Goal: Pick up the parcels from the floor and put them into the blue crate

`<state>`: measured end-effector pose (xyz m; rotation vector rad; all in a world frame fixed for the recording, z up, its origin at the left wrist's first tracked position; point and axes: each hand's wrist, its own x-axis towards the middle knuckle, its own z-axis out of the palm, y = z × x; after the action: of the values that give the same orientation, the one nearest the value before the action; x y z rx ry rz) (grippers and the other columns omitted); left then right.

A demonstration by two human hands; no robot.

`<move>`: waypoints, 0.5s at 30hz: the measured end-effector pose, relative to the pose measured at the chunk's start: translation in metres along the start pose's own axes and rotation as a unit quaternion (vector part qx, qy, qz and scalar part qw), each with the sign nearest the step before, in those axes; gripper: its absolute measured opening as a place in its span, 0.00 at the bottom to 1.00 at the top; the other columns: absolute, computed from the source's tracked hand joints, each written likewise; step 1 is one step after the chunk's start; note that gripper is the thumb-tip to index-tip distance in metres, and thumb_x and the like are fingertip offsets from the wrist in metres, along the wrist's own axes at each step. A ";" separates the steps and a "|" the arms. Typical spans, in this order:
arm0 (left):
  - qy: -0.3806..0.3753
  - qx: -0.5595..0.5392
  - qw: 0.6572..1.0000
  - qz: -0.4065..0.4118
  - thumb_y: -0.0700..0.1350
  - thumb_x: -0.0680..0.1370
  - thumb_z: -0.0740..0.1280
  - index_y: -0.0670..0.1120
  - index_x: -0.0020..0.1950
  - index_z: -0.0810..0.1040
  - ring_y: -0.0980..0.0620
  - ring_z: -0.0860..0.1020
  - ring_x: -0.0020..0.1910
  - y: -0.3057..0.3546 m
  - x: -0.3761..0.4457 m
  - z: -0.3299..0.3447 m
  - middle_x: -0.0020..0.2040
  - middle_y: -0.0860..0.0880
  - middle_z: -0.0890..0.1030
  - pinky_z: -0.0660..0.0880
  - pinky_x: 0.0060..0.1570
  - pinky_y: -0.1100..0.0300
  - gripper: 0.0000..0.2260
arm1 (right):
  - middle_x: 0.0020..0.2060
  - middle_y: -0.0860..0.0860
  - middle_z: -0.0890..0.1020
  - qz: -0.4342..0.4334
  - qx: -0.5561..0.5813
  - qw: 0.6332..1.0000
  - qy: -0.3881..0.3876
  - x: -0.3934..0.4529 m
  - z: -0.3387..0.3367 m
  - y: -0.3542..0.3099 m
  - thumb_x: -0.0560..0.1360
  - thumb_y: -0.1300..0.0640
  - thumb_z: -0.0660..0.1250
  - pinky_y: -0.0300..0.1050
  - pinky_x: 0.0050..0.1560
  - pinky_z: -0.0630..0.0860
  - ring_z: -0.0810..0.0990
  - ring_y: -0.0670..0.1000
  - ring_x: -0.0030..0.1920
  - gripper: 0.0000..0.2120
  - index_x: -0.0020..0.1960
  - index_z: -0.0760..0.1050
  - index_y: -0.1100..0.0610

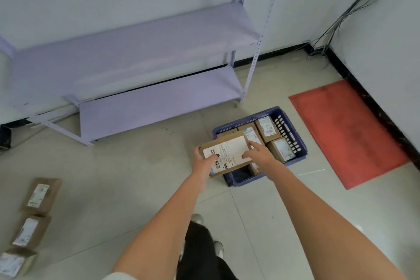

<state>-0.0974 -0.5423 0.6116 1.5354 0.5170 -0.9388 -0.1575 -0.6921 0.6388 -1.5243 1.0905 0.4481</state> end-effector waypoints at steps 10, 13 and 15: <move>-0.001 0.046 0.999 -0.016 0.32 0.77 0.63 0.50 0.74 0.59 0.43 0.75 0.63 -0.022 0.060 0.165 0.62 0.44 0.76 0.76 0.58 0.47 0.29 | 0.62 0.53 0.74 0.069 0.010 0.998 -0.004 0.085 -0.151 0.032 0.74 0.61 0.62 0.50 0.57 0.72 0.72 0.56 0.62 0.25 0.70 0.65 0.54; -0.002 0.073 0.997 -0.010 0.31 0.76 0.63 0.52 0.75 0.58 0.45 0.74 0.64 -0.033 0.081 0.202 0.61 0.45 0.76 0.76 0.60 0.47 0.31 | 0.53 0.53 0.75 0.084 0.034 0.996 -0.019 0.119 -0.187 0.041 0.76 0.65 0.59 0.41 0.43 0.69 0.72 0.53 0.54 0.17 0.63 0.68 0.56; 0.014 0.090 0.996 -0.006 0.32 0.76 0.63 0.53 0.75 0.57 0.45 0.73 0.66 -0.039 0.092 0.220 0.65 0.44 0.75 0.75 0.61 0.49 0.32 | 0.51 0.53 0.75 0.085 0.045 0.995 -0.030 0.138 -0.202 0.048 0.77 0.66 0.58 0.41 0.42 0.68 0.71 0.53 0.53 0.13 0.59 0.68 0.55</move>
<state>-0.1334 -0.7636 0.5211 1.7098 0.4708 -0.9957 -0.1861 -0.9273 0.5604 -1.3373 1.1818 0.5507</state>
